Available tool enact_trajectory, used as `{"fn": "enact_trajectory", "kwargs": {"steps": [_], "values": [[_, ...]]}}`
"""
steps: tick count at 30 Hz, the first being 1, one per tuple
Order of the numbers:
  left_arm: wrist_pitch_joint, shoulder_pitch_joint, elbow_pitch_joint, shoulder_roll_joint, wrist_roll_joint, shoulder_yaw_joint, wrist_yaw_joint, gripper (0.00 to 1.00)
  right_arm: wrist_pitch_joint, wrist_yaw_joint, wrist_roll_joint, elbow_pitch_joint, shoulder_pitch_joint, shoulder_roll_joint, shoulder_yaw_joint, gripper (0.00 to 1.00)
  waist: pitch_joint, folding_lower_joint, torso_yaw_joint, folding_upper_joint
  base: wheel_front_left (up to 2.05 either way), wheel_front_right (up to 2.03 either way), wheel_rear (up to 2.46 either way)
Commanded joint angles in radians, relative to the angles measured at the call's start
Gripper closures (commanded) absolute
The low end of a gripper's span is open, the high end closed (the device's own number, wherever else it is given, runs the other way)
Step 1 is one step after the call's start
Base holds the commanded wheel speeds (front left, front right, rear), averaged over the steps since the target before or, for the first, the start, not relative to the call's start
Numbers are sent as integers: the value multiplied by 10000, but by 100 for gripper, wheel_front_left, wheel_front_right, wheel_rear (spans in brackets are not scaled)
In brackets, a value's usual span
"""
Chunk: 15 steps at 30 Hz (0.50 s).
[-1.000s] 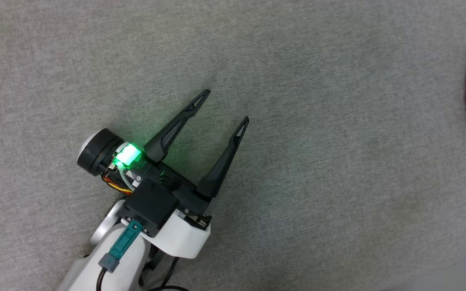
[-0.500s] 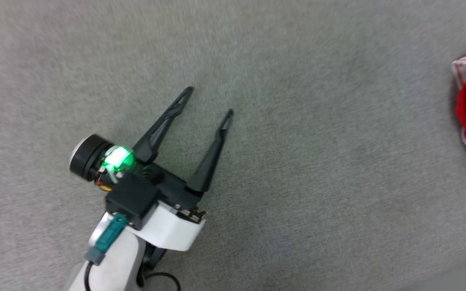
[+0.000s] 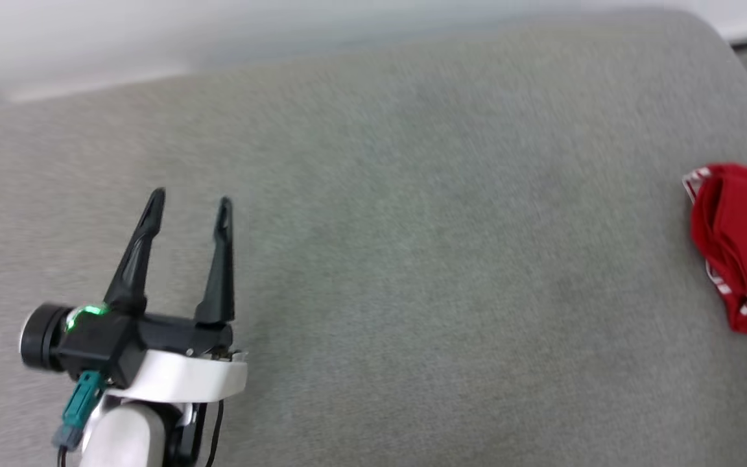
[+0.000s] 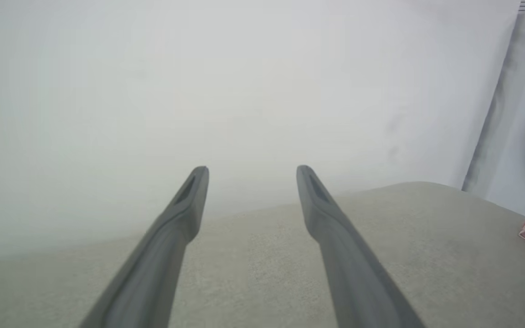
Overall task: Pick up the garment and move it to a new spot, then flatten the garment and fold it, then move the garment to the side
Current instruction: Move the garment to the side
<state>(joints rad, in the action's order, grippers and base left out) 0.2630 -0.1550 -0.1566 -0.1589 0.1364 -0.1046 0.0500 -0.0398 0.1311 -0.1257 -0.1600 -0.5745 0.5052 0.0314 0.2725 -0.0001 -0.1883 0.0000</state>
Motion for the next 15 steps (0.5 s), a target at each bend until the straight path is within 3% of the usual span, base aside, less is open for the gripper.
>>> {"fn": "enact_trajectory", "kwargs": {"steps": [1,9,15], "values": [[21,235,50,111,-17,165,-71,0,98,-7,-97,415,510,-423,50,0,-654,1,515,0,0,0,0],[20,1144,504,498,69,600,105,0,905,-7,-627,2192,2943,-2466,413,0,-1433,1,1237,0,0,0,0],[21,1537,918,680,65,687,254,0,1612,-7,-915,2240,4260,-3417,401,0,-1661,1,1582,0,0,0,0]]}}
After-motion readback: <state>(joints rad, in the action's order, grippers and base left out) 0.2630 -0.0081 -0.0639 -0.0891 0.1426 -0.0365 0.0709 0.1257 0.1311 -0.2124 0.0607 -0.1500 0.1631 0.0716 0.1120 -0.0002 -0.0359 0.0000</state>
